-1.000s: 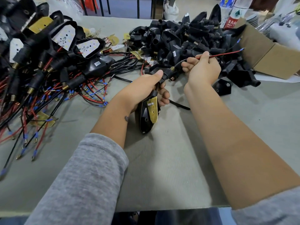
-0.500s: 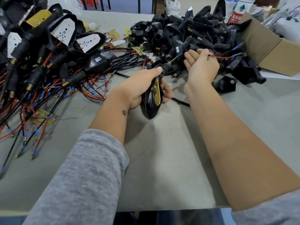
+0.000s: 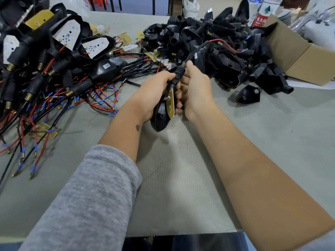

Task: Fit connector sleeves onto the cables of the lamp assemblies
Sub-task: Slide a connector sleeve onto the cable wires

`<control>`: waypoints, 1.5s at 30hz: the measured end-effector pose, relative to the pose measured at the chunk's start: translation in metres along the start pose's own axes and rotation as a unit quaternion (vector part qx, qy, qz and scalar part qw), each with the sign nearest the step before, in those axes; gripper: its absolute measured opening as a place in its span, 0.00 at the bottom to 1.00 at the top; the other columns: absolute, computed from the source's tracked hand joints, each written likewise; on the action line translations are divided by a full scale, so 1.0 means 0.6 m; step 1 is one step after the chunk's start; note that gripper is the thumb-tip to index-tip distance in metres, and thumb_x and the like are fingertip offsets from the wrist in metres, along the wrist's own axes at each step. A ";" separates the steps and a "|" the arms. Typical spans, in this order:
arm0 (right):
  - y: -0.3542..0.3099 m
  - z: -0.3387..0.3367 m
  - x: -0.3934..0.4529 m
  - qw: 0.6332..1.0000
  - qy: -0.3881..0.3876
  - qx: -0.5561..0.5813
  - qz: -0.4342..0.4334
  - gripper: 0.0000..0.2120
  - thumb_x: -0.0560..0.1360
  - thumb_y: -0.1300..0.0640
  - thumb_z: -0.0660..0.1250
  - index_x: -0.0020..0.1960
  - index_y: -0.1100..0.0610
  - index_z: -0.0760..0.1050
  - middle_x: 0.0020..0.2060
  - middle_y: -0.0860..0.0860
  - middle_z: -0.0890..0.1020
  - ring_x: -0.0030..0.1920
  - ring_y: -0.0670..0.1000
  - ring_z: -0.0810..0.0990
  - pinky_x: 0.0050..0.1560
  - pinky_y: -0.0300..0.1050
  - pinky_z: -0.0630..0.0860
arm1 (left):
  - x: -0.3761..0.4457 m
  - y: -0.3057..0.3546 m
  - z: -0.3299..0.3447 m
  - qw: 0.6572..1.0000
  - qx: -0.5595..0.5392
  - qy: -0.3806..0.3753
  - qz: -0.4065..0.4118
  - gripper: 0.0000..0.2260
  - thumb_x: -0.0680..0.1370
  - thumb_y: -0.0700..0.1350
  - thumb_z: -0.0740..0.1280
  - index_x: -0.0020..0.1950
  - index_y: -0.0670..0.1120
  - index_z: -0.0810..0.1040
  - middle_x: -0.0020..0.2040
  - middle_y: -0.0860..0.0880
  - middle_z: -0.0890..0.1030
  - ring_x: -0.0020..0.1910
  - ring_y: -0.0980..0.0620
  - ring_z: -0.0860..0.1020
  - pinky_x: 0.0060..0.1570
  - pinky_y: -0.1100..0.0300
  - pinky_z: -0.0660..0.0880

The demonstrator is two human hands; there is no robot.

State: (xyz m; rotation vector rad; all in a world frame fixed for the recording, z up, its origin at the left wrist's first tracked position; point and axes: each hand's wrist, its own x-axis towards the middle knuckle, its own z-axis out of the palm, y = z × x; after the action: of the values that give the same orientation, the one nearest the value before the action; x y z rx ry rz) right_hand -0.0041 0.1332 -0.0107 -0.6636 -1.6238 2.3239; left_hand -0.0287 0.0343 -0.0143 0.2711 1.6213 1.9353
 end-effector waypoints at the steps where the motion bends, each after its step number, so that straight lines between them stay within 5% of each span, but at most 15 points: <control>1: 0.001 0.001 0.000 0.999 -0.027 -0.031 0.023 0.24 0.80 0.42 0.59 0.31 0.57 0.70 0.20 0.50 0.67 0.18 0.49 0.63 0.21 0.35 0.60 | 0.000 0.000 -0.001 1.000 0.012 0.002 0.010 0.17 0.81 0.51 0.57 0.36 0.45 0.72 0.31 0.46 0.74 0.27 0.47 0.74 0.29 0.58 0.73; 3: 0.000 -0.001 0.000 0.997 -0.060 -0.037 0.029 0.27 0.79 0.40 0.59 0.27 0.55 0.68 0.21 0.50 0.67 0.18 0.49 0.62 0.20 0.35 0.58 | -0.002 0.001 0.000 1.000 0.013 0.003 0.026 0.17 0.81 0.51 0.57 0.37 0.46 0.75 0.31 0.46 0.76 0.26 0.47 0.75 0.29 0.59 0.74; 7: -0.006 -0.007 0.002 0.991 -0.129 0.015 0.000 0.20 0.81 0.44 0.58 0.45 0.59 0.77 0.29 0.51 0.79 0.20 0.47 0.67 0.19 0.35 0.59 | 0.001 0.007 0.005 0.999 -0.032 0.025 0.037 0.20 0.81 0.57 0.55 0.43 0.48 0.80 0.33 0.45 0.80 0.25 0.45 0.77 0.27 0.59 0.75; 10: -0.010 -0.010 0.003 0.985 -0.170 -0.001 -0.010 0.18 0.80 0.46 0.60 0.52 0.60 0.78 0.38 0.56 0.78 0.23 0.48 0.66 0.20 0.36 0.60 | 0.004 0.009 0.001 0.997 -0.056 0.051 0.032 0.23 0.82 0.61 0.52 0.53 0.45 0.76 0.36 0.42 0.82 0.26 0.44 0.78 0.26 0.57 0.75; 15: -0.013 -0.016 -0.004 0.975 -0.212 -0.051 -0.036 0.12 0.77 0.61 0.62 0.60 0.59 0.73 0.34 0.52 0.75 0.21 0.46 0.63 0.21 0.35 0.60 | -0.003 0.016 0.006 0.995 -0.078 0.057 0.031 0.23 0.82 0.61 0.52 0.60 0.43 0.74 0.34 0.42 0.80 0.25 0.44 0.77 0.26 0.57 0.76; 21: -0.014 -0.018 -0.005 0.966 -0.246 -0.051 -0.058 0.10 0.77 0.65 0.64 0.58 0.60 0.70 0.30 0.51 0.76 0.21 0.46 0.65 0.21 0.36 0.62 | -0.004 0.016 0.003 0.993 -0.082 0.080 0.038 0.25 0.81 0.62 0.55 0.65 0.43 0.70 0.38 0.41 0.80 0.26 0.44 0.77 0.27 0.55 0.77; 26: -0.010 -0.018 -0.002 0.972 -0.212 -0.050 -0.082 0.12 0.77 0.65 0.67 0.59 0.61 0.72 0.38 0.50 0.80 0.31 0.46 0.79 0.28 0.41 0.74 | 0.007 0.016 -0.011 0.988 -0.080 0.127 0.039 0.23 0.82 0.60 0.55 0.65 0.44 0.72 0.54 0.40 0.83 0.42 0.44 0.84 0.38 0.49 0.81; 29: -0.009 -0.018 0.005 0.984 -0.152 -0.011 -0.095 0.12 0.77 0.66 0.68 0.59 0.61 0.71 0.42 0.51 0.80 0.39 0.46 0.81 0.38 0.41 0.78 | 0.009 0.018 -0.014 0.984 -0.089 0.137 0.071 0.16 0.82 0.58 0.57 0.55 0.47 0.74 0.41 0.44 0.85 0.40 0.45 0.84 0.44 0.48 0.81; 33: -0.010 -0.021 0.017 0.990 -0.068 0.032 -0.115 0.15 0.77 0.66 0.68 0.60 0.60 0.69 0.48 0.54 0.78 0.46 0.51 0.79 0.45 0.44 0.77 | 0.008 0.013 -0.015 0.974 0.042 0.167 0.146 0.06 0.80 0.53 0.63 0.49 0.52 0.74 0.44 0.51 0.82 0.46 0.48 0.84 0.50 0.44 0.81; 36: -0.013 -0.027 0.024 0.990 -0.022 0.082 -0.116 0.15 0.77 0.66 0.68 0.61 0.61 0.69 0.49 0.53 0.78 0.46 0.49 0.79 0.46 0.41 0.79 | 0.004 0.007 -0.008 0.958 0.137 0.121 0.220 0.07 0.77 0.48 0.69 0.44 0.50 0.71 0.43 0.51 0.77 0.44 0.54 0.80 0.49 0.53 0.81; 40: -0.015 -0.036 0.032 0.988 0.004 0.121 -0.100 0.12 0.76 0.65 0.69 0.57 0.60 0.69 0.46 0.54 0.77 0.43 0.49 0.78 0.52 0.47 0.79 | 0.006 -0.002 -0.003 0.903 0.267 0.132 0.308 0.11 0.71 0.45 0.75 0.46 0.49 0.74 0.51 0.42 0.78 0.54 0.47 0.76 0.57 0.55 0.74; 45: -0.014 -0.038 0.034 0.985 -0.007 0.149 -0.084 0.12 0.77 0.65 0.68 0.57 0.60 0.68 0.45 0.54 0.77 0.40 0.48 0.77 0.41 0.38 0.77 | 0.015 -0.008 -0.011 0.883 0.305 0.201 0.296 0.03 0.74 0.45 0.73 0.43 0.51 0.80 0.45 0.54 0.79 0.46 0.63 0.75 0.48 0.71 0.69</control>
State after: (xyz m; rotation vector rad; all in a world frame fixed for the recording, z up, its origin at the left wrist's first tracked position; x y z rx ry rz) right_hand -0.0113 0.1636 -0.0140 -0.4282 -1.2439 2.3791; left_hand -0.0380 0.0340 -0.0221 0.7249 2.6642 1.9073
